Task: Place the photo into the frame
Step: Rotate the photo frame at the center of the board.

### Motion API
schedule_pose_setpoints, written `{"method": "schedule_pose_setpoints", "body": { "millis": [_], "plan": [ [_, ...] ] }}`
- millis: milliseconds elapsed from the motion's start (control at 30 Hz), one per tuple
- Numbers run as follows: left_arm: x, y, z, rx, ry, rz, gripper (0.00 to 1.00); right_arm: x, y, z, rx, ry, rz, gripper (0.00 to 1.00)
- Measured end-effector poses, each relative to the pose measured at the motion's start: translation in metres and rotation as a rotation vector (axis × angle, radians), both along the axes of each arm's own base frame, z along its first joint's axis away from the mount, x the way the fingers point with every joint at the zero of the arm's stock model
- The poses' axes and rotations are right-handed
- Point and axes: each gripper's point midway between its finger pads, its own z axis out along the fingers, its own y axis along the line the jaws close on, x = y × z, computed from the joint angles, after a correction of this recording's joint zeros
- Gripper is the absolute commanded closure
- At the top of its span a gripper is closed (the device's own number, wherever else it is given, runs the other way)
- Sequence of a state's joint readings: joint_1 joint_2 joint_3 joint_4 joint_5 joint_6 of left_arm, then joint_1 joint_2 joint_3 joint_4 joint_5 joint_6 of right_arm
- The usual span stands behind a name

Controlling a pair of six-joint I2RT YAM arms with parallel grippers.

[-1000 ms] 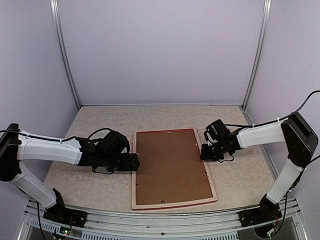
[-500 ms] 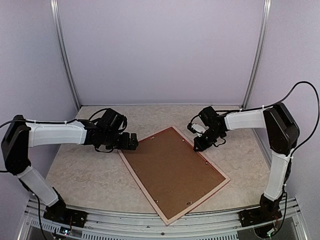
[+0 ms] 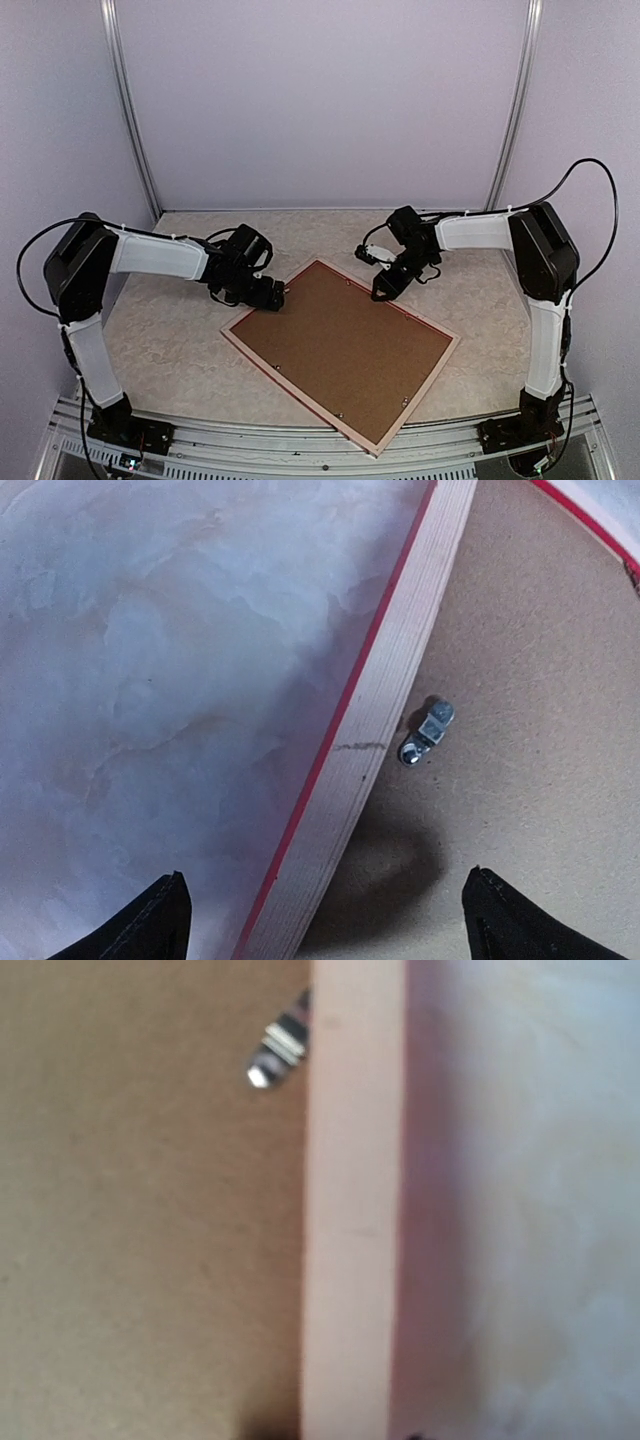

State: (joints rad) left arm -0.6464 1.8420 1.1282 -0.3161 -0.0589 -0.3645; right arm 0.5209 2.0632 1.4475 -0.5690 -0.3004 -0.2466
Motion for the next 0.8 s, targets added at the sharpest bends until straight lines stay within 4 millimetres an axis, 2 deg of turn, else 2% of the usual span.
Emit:
{"method": "schedule_pose_setpoints", "body": {
  "millis": [133, 267, 367, 533, 700, 800],
  "plan": [
    [0.000, 0.000, -0.017, 0.033, 0.035, -0.008, 0.33, 0.003, 0.001, 0.001, 0.017, -0.005, -0.023, 0.40],
    [0.003, -0.003, -0.017, 0.023, 0.027, -0.010, 0.53, 0.008, -0.009, 0.002, 0.011, -0.012, -0.107, 0.35],
    [0.008, 0.001, -0.017, 0.013, 0.018, 0.014, 0.59, 0.014, -0.024, 0.014, -0.007, -0.036, -0.204, 0.33],
    [0.010, 0.011, -0.018, -0.062, 0.011, 0.071, 0.67, 0.015, -0.054, 0.050, -0.011, -0.090, -0.392, 0.27],
    [0.003, 0.041, -0.018, -0.116, 0.014, 0.140, 0.73, 0.000, -0.086, 0.074, -0.002, -0.101, -0.556, 0.19],
    [-0.002, 0.061, -0.018, -0.152, 0.015, 0.205, 0.75, -0.011, -0.098, 0.074, -0.004, -0.087, -0.625, 0.09]
  ]
}}
